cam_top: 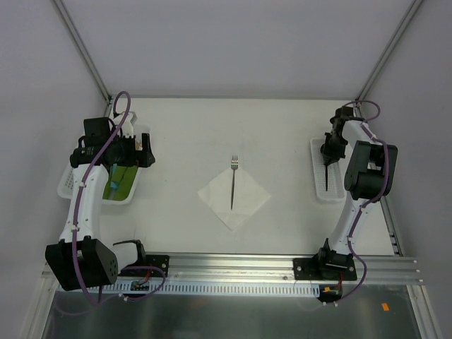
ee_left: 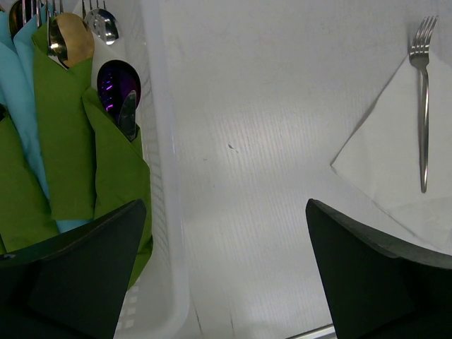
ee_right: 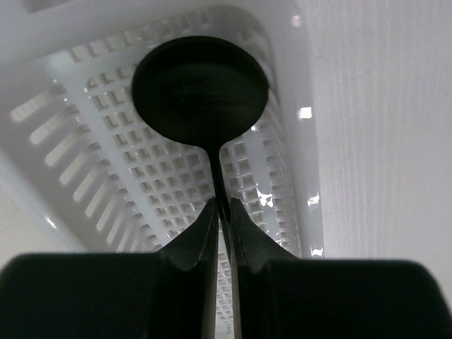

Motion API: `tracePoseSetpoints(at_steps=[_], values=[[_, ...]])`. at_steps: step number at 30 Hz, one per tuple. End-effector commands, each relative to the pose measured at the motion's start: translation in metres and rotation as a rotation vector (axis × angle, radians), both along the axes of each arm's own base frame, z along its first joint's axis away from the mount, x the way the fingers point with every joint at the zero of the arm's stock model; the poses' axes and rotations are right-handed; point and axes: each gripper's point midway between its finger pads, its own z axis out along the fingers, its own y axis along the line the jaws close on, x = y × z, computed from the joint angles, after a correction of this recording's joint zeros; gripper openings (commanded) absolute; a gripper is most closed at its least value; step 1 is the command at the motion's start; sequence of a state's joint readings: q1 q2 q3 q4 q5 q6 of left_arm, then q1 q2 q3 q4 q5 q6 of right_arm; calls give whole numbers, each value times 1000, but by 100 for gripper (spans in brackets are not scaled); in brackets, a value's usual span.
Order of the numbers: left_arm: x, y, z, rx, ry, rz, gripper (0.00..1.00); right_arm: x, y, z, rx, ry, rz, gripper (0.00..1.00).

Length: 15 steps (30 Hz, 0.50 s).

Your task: Place the utensils on the paper napkin and roll it up

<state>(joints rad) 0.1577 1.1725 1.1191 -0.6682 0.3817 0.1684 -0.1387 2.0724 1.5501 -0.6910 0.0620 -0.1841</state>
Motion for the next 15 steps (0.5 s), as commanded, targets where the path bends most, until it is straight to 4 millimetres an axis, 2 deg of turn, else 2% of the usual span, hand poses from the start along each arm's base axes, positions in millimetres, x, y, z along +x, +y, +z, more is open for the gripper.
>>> tracePoseSetpoints(at_steps=[1, 4, 9, 12, 15], values=[[2, 3, 9, 17, -31, 11, 99, 0, -2, -1, 5, 3, 8, 7], [1, 3, 9, 17, -31, 9, 99, -1, -2, -1, 4, 7, 9, 0], [1, 3, 9, 19, -32, 10, 99, -3, 0, 5, 9, -6, 14, 0], [1, 3, 10, 16, -33, 11, 99, -3, 5, 24, 9, -42, 27, 0], [3, 2, 12, 6, -36, 12, 99, -2, 11, 57, -5, -105, 42, 0]])
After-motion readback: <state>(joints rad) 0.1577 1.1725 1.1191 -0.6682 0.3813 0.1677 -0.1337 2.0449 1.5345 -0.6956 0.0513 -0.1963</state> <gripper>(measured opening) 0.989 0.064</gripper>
